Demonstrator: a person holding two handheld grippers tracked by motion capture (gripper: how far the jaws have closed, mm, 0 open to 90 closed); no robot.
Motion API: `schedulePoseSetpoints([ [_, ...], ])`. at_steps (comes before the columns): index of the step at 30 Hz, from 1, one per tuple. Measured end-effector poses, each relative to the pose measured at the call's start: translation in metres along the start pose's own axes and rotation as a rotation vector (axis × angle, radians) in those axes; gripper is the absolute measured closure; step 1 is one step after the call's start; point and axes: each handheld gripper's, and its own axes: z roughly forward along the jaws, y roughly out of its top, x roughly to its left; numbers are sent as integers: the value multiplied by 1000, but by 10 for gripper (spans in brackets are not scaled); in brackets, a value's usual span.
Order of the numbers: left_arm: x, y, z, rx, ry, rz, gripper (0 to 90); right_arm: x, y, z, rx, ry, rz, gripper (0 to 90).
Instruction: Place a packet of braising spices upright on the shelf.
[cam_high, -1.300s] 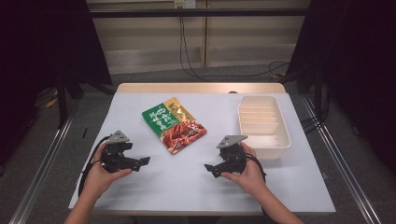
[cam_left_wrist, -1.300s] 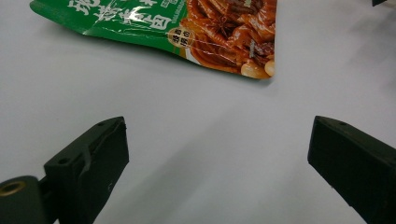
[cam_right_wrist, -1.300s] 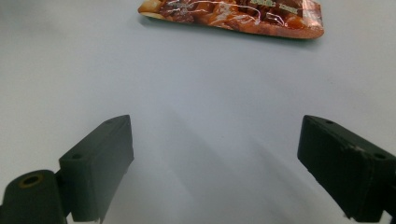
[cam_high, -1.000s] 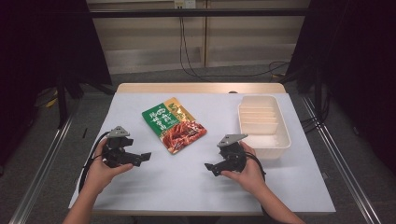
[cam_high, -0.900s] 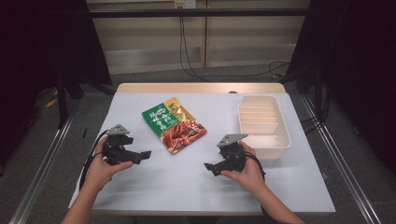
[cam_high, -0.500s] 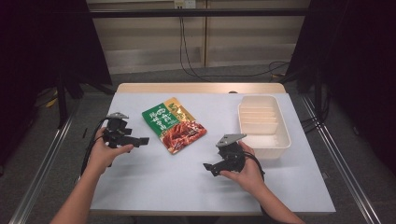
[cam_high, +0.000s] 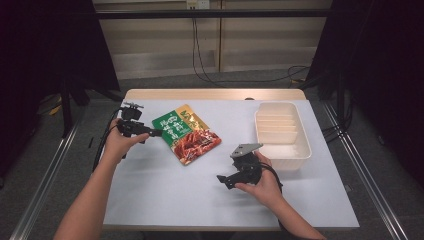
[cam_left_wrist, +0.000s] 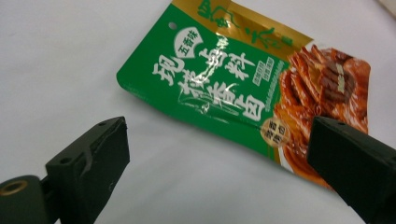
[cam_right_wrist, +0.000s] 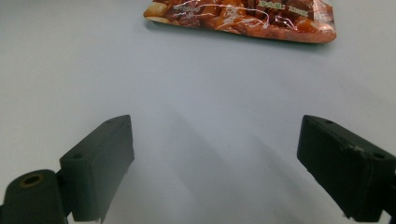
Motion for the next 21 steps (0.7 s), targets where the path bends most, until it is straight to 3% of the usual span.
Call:
schedulePoseSetpoints([
  [11, 17, 13, 30, 11, 33, -64, 71, 4, 1, 2, 3, -1, -19, 108],
  [13, 19, 14, 36, 24, 58, -56, 71, 3, 1, 2, 3, 8, -18, 108],
  [21, 22, 12, 49, 41, 59, -82, 96, 4, 0, 3, 2, 7, -19, 108],
])
